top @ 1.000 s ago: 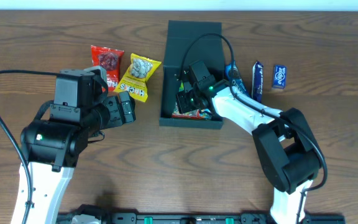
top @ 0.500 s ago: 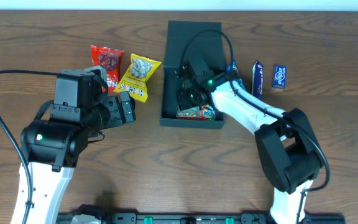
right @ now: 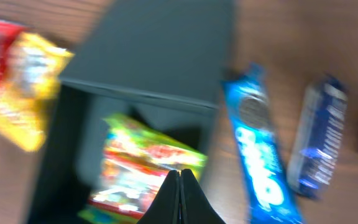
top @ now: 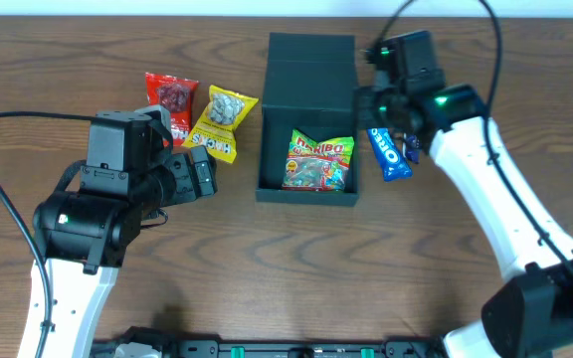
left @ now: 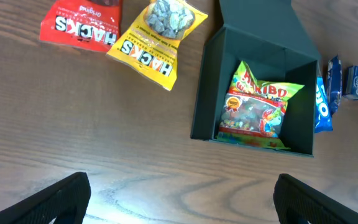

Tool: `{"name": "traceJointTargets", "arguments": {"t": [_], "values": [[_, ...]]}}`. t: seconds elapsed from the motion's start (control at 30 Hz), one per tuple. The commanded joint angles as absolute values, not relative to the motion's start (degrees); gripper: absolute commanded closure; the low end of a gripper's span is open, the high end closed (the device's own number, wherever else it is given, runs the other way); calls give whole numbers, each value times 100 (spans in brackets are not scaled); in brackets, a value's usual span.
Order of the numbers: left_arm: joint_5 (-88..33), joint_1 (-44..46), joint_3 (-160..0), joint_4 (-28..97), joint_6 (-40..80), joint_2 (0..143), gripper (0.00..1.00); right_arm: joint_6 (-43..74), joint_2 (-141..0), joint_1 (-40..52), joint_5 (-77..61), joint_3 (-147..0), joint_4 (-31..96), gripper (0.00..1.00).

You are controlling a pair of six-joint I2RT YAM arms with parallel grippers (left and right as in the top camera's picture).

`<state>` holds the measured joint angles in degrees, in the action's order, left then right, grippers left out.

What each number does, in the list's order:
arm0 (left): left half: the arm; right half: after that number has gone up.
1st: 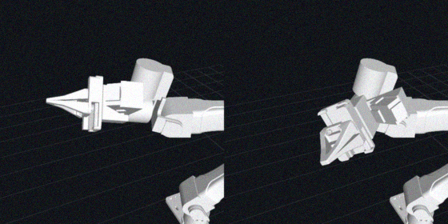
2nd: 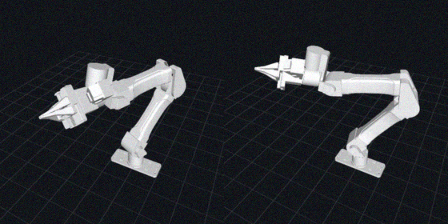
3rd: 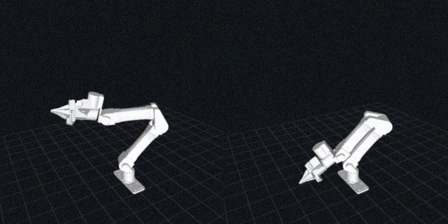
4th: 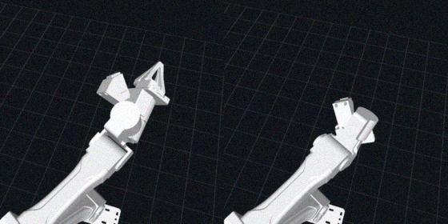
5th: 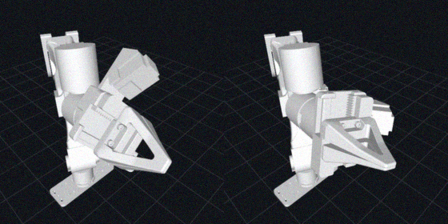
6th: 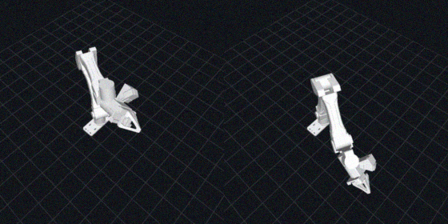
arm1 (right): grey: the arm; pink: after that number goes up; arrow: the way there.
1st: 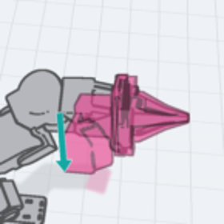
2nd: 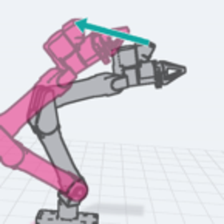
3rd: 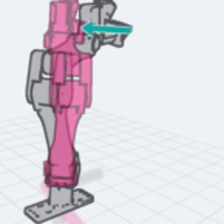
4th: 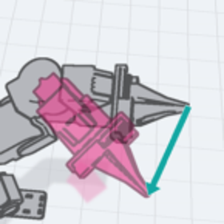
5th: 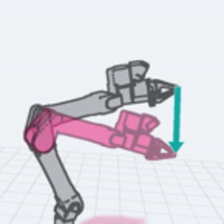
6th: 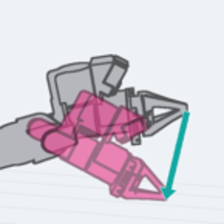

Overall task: Pack container
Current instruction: 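Move the right gripper to the blue Oreo pack and grasp it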

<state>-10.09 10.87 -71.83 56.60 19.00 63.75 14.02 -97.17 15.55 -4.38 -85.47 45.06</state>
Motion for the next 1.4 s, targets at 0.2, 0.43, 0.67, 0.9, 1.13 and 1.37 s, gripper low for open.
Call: {"name": "traceJointTargets", "arguments": {"t": [0.2, 0.43, 0.67, 0.9, 1.13, 1.37], "values": [[-947, 1052, -7214, 5662, 1774, 6407, 5, 762, -9931, 1041, 340, -7931, 4530, 71], [-947, 1052, -7214, 5660, 1774, 6407, 5, 456, -10499, 1057, 320, -7529, 4303, 74], [-947, 1052, -7214, 5660, 1774, 6407, 5, 246, -10980, 1079, 228, -7529, 4040, 64], [-947, 1052, -7214, 5660, 1774, 6407, 5, 12, -11391, 1085, 209, -7529, 3865, 59], [-947, 1052, -7214, 5658, 1776, 6407, 5, 14, -11555, 1085, 209, -7531, 3754, 65], [-947, 1052, -7214, 5660, 1776, 6407, 5, 14, -11559, 1094, 99, -7529, 3697, 77]]}}
